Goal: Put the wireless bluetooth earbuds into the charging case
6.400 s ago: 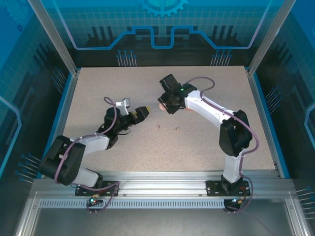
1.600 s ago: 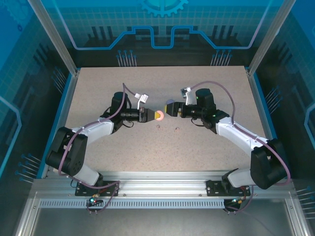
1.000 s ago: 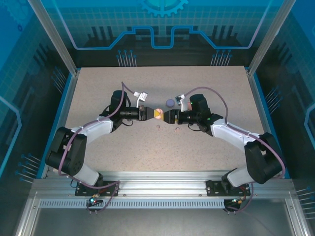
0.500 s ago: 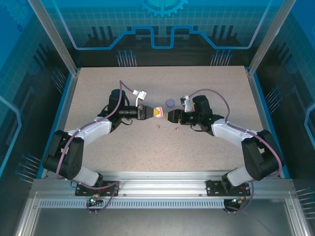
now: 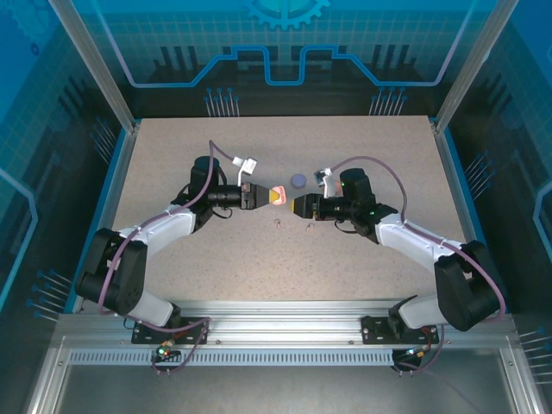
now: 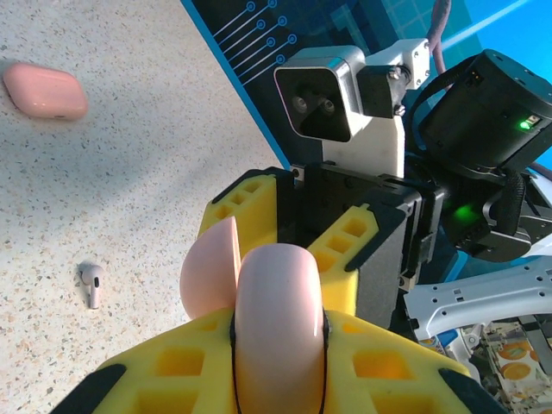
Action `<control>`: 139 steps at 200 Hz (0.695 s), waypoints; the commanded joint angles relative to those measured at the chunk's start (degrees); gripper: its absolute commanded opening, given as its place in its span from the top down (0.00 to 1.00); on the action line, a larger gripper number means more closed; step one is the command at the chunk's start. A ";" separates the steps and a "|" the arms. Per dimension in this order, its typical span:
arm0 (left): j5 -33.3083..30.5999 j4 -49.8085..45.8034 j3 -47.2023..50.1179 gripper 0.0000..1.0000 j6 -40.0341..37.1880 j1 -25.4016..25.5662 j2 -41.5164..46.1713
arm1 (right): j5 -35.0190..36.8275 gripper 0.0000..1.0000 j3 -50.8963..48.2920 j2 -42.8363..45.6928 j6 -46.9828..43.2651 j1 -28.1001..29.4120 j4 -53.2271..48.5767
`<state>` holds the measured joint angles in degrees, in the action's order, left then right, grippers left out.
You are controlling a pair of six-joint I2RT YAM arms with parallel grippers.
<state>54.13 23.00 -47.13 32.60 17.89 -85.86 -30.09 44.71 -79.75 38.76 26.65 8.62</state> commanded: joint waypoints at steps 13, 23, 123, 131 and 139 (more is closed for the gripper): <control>1.42 2.02 -0.43 1.00 -0.28 0.22 -0.10 | -0.85 0.46 2.88 -0.06 -0.73 1.37 0.52; 1.42 2.06 -0.44 1.00 -0.17 0.22 -0.08 | -0.78 0.46 2.99 -0.06 -0.63 1.45 0.58; 1.59 2.13 0.26 1.00 0.27 0.56 1.02 | 0.72 0.50 7.38 -4.16 0.70 3.25 1.68; 1.55 2.13 0.29 1.00 0.23 0.55 1.13 | 0.98 0.51 7.50 -4.49 0.85 3.31 1.71; 1.58 2.13 0.40 1.00 0.28 0.56 1.28 | 1.15 0.51 7.59 -4.71 0.87 3.32 1.83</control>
<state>54.06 23.51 -47.11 33.01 17.82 -85.86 -29.82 49.98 -83.35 39.03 28.99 8.95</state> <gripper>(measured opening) 0.226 0.495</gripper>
